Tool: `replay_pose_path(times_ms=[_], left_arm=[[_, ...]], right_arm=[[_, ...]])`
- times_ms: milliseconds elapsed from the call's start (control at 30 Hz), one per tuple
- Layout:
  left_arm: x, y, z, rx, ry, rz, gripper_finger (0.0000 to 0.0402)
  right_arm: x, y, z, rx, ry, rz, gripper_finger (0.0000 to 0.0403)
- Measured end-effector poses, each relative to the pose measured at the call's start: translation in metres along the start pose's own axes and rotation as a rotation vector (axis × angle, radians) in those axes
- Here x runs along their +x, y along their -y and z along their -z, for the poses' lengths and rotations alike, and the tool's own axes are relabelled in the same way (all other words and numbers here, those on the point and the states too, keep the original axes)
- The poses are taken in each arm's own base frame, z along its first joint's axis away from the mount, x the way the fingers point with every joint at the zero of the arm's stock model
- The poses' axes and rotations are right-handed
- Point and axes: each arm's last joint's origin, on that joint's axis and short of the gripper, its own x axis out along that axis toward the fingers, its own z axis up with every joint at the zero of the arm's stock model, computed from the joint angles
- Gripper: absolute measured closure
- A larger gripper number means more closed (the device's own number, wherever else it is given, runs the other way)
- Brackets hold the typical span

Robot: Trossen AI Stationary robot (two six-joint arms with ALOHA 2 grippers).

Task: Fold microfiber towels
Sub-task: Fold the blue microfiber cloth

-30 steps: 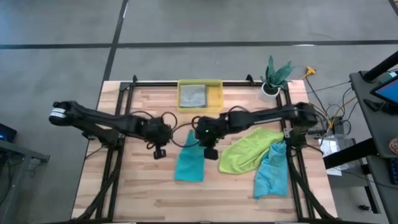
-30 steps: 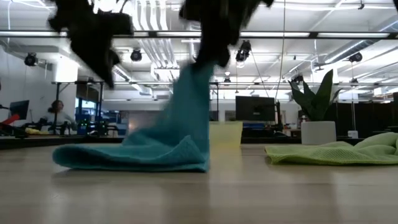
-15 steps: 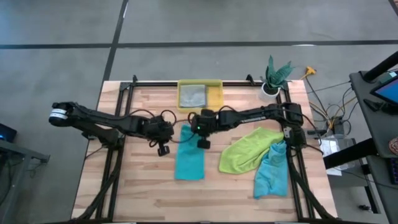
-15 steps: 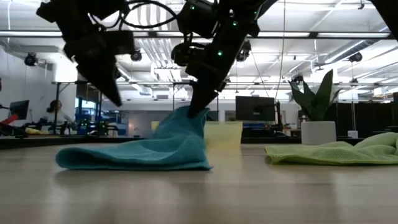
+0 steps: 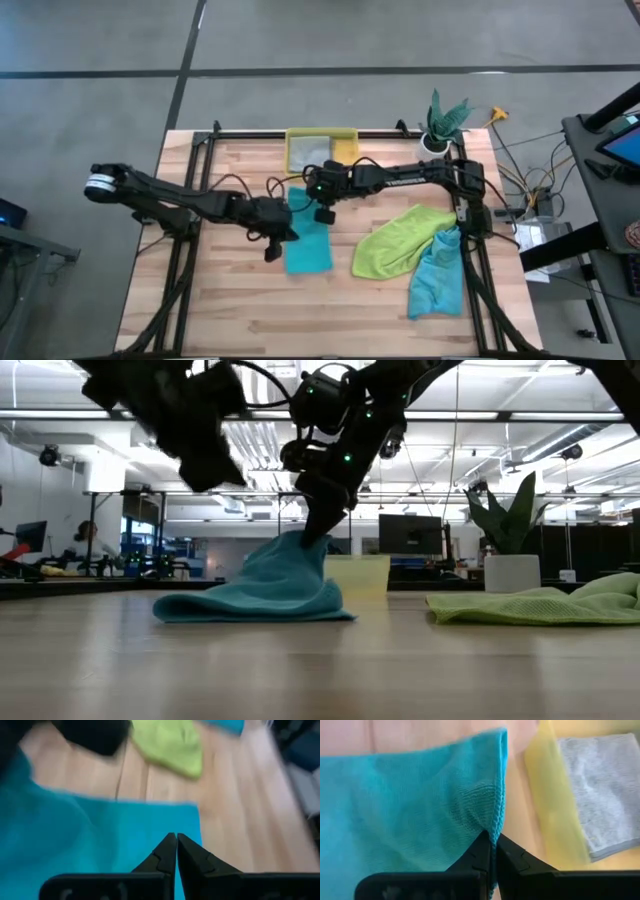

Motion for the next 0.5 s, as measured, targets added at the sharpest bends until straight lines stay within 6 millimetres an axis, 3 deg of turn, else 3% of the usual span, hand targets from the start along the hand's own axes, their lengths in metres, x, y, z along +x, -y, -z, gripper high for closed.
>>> replay_pose_path(times_ms=[233, 500], left_arm=[[0.035, -0.018, 0.037, 0.035, -0.156, -0.176, 0.0401], [0.049, -0.024, 0.049, 0.030, -0.091, -0.196, 0.0401]], right_arm=[[-0.005, -0.002, -0.002, -0.001, 0.015, -0.058, 0.0394], [-0.005, -0.005, -0.002, -0.007, 0.013, -0.101, 0.0394]])
